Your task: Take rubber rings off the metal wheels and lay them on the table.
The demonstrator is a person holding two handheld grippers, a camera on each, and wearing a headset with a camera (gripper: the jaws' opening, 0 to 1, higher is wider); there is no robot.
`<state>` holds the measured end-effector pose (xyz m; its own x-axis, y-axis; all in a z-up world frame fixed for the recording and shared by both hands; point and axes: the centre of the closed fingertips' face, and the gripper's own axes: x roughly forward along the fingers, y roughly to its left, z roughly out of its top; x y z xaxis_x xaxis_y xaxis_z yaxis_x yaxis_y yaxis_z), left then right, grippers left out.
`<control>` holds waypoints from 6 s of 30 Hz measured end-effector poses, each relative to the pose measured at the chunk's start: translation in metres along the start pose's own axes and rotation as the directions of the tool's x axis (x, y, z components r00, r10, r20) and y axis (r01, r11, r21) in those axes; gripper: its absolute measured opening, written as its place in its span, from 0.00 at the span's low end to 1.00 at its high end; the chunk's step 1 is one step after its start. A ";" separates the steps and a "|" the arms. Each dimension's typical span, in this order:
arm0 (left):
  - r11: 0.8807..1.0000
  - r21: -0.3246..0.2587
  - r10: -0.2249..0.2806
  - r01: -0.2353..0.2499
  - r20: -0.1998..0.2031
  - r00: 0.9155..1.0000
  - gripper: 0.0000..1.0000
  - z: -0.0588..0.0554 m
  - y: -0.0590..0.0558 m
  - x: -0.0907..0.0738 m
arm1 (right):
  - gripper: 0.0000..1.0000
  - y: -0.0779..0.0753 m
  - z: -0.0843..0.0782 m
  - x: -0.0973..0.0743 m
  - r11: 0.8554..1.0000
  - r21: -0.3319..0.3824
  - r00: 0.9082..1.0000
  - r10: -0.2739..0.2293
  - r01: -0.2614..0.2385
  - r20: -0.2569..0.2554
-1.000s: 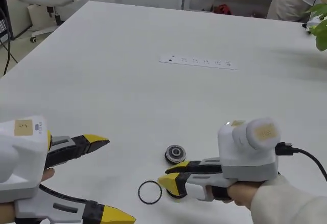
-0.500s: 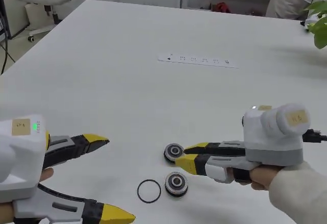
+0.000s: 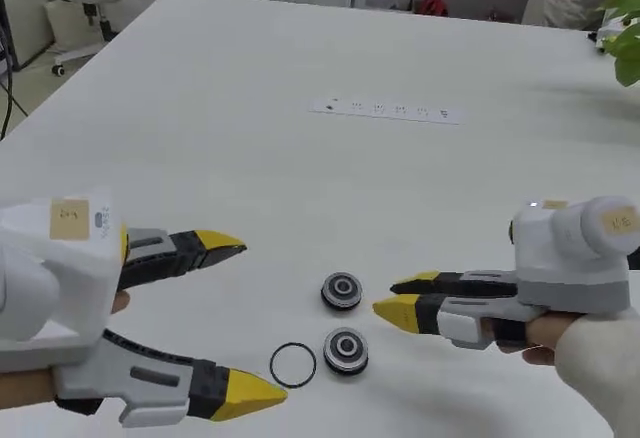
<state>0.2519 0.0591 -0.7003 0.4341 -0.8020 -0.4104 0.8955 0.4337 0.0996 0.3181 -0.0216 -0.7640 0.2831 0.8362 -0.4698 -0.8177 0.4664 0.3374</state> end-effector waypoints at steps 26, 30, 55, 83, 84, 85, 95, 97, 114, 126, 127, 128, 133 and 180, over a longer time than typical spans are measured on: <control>0.993 0.073 -0.095 0.091 0.046 0.994 0.58 0.033 0.009 0.073 | 0.22 0.025 -0.041 0.016 0.979 -0.169 0.978 0.084 -0.117 -0.190; 0.992 0.065 -0.110 0.109 0.021 0.994 0.54 0.012 0.003 0.077 | 0.23 0.028 -0.046 0.019 0.973 -0.191 0.973 0.090 -0.131 -0.212; 0.990 -0.013 -0.143 0.143 -0.115 0.983 0.29 -0.053 -0.013 0.100 | 0.21 0.028 -0.054 0.027 0.960 -0.244 0.970 0.082 -0.139 -0.230; 0.989 -0.061 -0.140 0.135 -0.100 0.985 0.14 -0.058 -0.012 0.101 | 0.01 0.021 -0.057 0.025 0.947 -0.290 0.967 0.062 -0.135 -0.248; 0.989 -0.062 -0.140 0.134 -0.100 0.985 0.14 -0.058 -0.012 0.101 | 0.01 0.021 -0.056 0.025 0.946 -0.294 0.968 0.062 -0.134 -0.242; 0.989 -0.063 -0.140 0.134 -0.100 0.985 0.14 -0.058 -0.012 0.101 | 0.01 0.021 -0.056 0.025 0.947 -0.292 0.968 0.061 -0.134 -0.245; 0.989 -0.058 -0.142 0.137 -0.090 0.986 0.14 -0.058 -0.011 0.100 | 0.00 0.019 -0.054 0.023 0.970 -0.216 0.968 0.061 -0.115 -0.243; 0.989 -0.060 -0.142 0.137 -0.087 0.986 0.14 -0.058 -0.012 0.100 | 0.00 0.018 -0.053 0.022 0.975 -0.191 0.969 0.064 -0.112 -0.240; 0.990 -0.054 -0.135 0.130 -0.086 0.987 0.14 -0.058 -0.010 0.101 | 0.00 0.017 -0.042 0.018 0.995 -0.007 0.980 0.094 -0.097 -0.173; 0.991 -0.030 -0.131 0.129 -0.096 0.987 0.13 -0.058 -0.010 0.100 | 0.00 0.021 -0.039 0.019 0.995 0.026 0.981 0.097 -0.094 -0.168; 0.991 -0.029 -0.131 0.129 -0.097 0.987 0.13 -0.058 -0.010 0.100 | 0.00 0.021 -0.039 0.019 0.995 0.025 0.981 0.097 -0.094 -0.168; 0.991 -0.029 -0.131 0.129 -0.097 0.987 0.13 -0.058 -0.010 0.100 | 0.00 0.022 -0.039 0.019 0.995 0.024 0.981 0.097 -0.094 -0.167; 0.991 -0.030 -0.130 0.127 -0.098 0.987 0.13 -0.058 -0.010 0.100 | 0.00 0.023 -0.038 0.019 0.995 0.020 0.981 0.099 -0.097 -0.166; 0.993 -0.034 -0.116 0.113 -0.100 0.988 0.13 -0.057 -0.009 0.102 | 0.28 0.026 -0.051 0.033 0.930 -0.348 0.976 0.046 -0.120 -0.213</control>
<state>0.2823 -0.0033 -0.7952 0.3150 -0.8017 -0.5079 0.9351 0.3538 0.0215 0.2808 0.0034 -0.8130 0.1313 0.7760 -0.6169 -0.9687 0.2328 0.0866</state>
